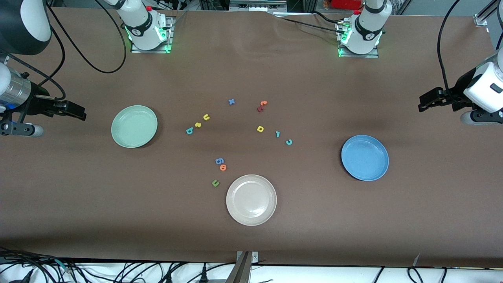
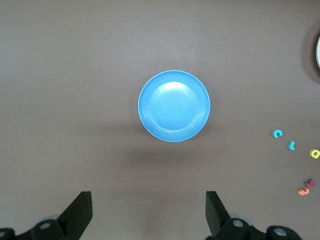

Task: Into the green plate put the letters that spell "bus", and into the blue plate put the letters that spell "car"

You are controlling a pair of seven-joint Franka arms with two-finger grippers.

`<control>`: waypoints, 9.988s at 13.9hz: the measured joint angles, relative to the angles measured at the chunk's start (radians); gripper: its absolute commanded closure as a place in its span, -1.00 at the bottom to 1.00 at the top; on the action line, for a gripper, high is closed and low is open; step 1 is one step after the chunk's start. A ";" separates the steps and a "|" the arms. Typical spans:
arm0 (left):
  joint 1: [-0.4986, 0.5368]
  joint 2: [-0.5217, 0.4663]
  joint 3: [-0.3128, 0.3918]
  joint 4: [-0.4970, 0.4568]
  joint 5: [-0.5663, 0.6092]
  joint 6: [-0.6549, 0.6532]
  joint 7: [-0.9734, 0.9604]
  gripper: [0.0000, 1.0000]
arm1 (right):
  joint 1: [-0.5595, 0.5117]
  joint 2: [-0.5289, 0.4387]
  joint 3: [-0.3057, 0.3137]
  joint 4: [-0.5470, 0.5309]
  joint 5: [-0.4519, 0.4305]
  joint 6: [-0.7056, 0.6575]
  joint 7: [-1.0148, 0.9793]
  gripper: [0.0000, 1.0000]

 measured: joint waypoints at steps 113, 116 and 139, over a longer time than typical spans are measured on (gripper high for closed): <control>-0.026 0.021 -0.011 0.000 -0.003 0.000 0.000 -1.00 | 0.301 0.213 0.008 -0.011 0.020 0.193 0.789 -0.98; -0.021 0.020 -0.006 0.011 -0.003 0.001 0.000 -1.00 | 0.315 0.252 0.008 -0.072 0.093 0.278 0.838 -0.98; -0.065 0.054 -0.015 0.025 -0.005 -0.001 0.069 -1.00 | 0.383 0.301 0.049 -0.603 0.163 0.942 0.984 -0.81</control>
